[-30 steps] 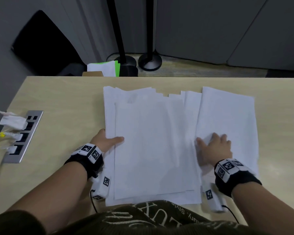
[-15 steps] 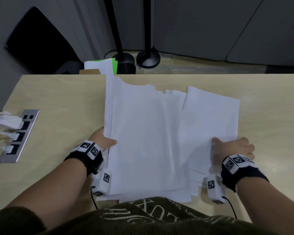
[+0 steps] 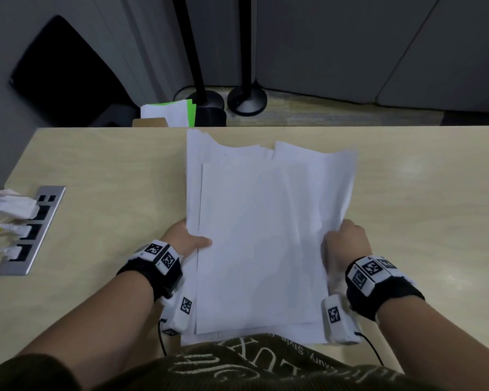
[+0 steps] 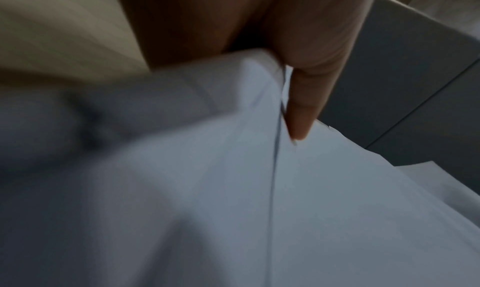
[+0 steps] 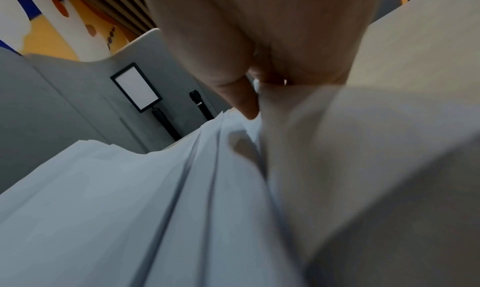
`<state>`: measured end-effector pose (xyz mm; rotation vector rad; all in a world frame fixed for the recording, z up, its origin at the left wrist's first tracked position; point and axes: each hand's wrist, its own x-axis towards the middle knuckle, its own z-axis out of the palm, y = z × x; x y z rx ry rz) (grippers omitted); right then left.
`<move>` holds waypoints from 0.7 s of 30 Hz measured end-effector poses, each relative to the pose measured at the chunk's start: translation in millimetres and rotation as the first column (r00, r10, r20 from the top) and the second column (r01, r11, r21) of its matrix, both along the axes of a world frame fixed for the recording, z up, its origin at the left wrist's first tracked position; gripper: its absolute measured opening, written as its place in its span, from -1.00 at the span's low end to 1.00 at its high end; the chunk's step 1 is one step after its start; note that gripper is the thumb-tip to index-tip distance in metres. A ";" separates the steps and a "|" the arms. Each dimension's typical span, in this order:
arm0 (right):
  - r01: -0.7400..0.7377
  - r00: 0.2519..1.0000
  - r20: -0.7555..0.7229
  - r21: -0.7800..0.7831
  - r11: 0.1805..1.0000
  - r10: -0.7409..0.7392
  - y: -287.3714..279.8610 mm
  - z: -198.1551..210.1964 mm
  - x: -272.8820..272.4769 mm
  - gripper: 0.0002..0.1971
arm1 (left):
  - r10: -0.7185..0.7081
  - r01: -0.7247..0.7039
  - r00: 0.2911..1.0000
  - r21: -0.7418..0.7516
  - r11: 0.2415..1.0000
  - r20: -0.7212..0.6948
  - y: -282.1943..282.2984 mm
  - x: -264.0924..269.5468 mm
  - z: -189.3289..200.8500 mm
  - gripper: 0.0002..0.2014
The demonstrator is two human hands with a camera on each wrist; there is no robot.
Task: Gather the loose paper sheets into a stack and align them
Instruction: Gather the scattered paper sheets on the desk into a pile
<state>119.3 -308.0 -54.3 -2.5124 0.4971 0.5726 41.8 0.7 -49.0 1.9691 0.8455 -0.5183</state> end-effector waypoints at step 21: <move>0.052 0.997 0.049 0.178 0.983 -0.062 0.5 3.6 -5.9 -0.82 | -0.081 0.081 0.997 0.071 0.994 -0.005 1.9 10.7 9.8 -0.65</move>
